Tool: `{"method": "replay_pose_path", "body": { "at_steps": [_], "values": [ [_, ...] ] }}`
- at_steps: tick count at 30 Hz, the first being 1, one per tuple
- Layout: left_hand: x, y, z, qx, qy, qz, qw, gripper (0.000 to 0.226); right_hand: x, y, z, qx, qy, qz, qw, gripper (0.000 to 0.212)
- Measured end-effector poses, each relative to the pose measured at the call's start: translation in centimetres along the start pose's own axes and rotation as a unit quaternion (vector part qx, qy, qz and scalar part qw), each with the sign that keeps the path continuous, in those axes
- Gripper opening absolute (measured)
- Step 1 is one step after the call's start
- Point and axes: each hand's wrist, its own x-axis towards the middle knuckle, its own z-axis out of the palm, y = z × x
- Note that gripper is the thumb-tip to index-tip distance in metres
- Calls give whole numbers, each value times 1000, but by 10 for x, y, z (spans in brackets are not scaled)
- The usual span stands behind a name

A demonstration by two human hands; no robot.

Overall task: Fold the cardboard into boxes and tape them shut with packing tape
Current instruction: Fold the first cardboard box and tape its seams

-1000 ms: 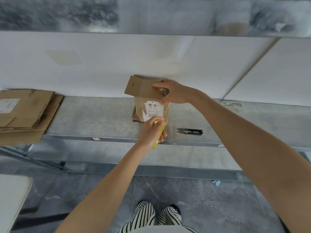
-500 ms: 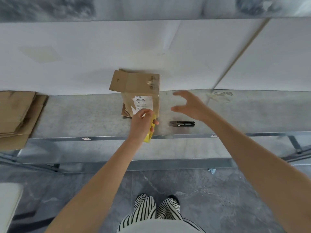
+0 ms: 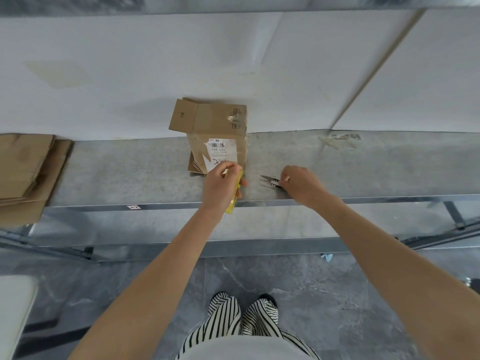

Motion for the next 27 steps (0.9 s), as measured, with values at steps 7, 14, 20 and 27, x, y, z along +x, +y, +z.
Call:
{"method": "replay_pose_path", "body": {
  "at_steps": [7,14,20,27],
  "values": [
    [0,1,-1,-9,0,-1,1000,14,-7,-7,0,166,32,23,985,8],
    [0,1,0,0,3,7,1000,13,-16,-35,-13,372,22,19,928,12],
    [-1,-1,0,-1,1,8,1000,12,-25,-42,-22,410,-34,19,911,12],
    [-3,-1,1,-17,0,2,1000,12,-23,-49,-23,419,-25,-6,908,4]
  ]
}}
